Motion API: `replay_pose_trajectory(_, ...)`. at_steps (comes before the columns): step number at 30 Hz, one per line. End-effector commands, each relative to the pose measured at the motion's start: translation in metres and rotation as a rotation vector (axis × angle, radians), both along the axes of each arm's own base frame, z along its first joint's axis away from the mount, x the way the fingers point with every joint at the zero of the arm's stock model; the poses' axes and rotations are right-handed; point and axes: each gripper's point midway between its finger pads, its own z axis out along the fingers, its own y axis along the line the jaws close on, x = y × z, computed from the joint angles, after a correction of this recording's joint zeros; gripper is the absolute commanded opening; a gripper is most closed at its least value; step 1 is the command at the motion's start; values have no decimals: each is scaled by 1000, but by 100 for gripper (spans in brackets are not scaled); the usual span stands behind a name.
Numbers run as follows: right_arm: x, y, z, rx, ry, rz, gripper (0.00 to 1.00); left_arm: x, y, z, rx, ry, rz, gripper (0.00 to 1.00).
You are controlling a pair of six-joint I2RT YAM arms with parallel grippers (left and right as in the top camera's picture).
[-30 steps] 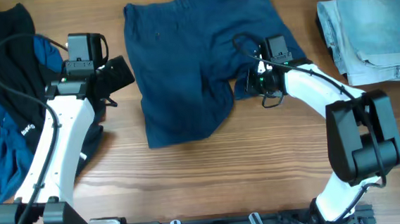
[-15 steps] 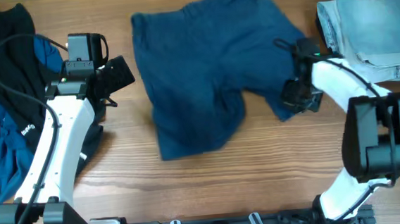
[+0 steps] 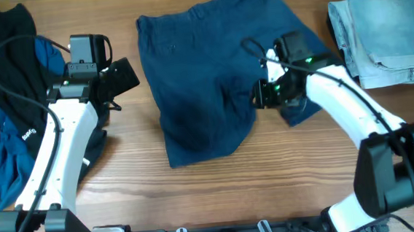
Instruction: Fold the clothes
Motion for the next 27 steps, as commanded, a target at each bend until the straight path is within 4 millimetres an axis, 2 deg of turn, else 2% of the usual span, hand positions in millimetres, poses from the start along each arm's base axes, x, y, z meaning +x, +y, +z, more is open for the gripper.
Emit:
replay_pose_trajectory(1, -29, -4, -37, -43, 149, -154, 45, 1, 5, -2, 22, 4, 2, 89)
replay_pose_trajectory(3, -45, 0, -48, -45, 189, -155, 45, 1, 5, -2, 22, 3, 2, 89)
replay_pose_trajectory(5, -57, 20, -55, 4, 206, -124, 45, 1, 5, -2, 22, 2, 2, 89)
replay_pose_trajectory(9, -56, 44, -57, 29, 173, -139, 43, 1, 5, -2, 22, 4, 2, 89)
replay_pose_trajectory(10, -52, 46, -57, 31, 154, -136, 37, 1, 5, -2, 22, 4, 2, 89)
replay_pose_trajectory(12, -50, 46, -57, 28, 141, -137, 4, 1, 5, -2, 22, 4, 2, 89)
replay_pose_trajectory(14, -53, 30, -58, -57, 145, -155, 4, 1, 5, -2, 22, 4, 2, 89)
replay_pose_trajectory(16, -56, 23, -41, -102, 148, -146, 4, 1, 5, -2, 22, 4, 2, 89)
replay_pose_trajectory(19, -48, 27, 10, -77, 68, -59, 4, 1, 5, -2, 22, 4, 2, 89)
replay_pose_trajectory(21, -40, 41, 30, 0, 14, -23, 5, 0, 5, -2, 22, 4, 2, 89)
replay_pose_trajectory(23, -37, 40, 24, -16, 12, -35, 5, 0, 5, -2, 22, 5, 2, 89)
replay_pose_trajectory(26, -39, 27, -1, -86, 46, -90, 34, 0, 5, -2, 22, 8, 2, 89)
replay_pose_trajectory(27, -45, 25, -14, -98, 76, -93, 37, 0, 5, -2, 22, 8, 2, 89)
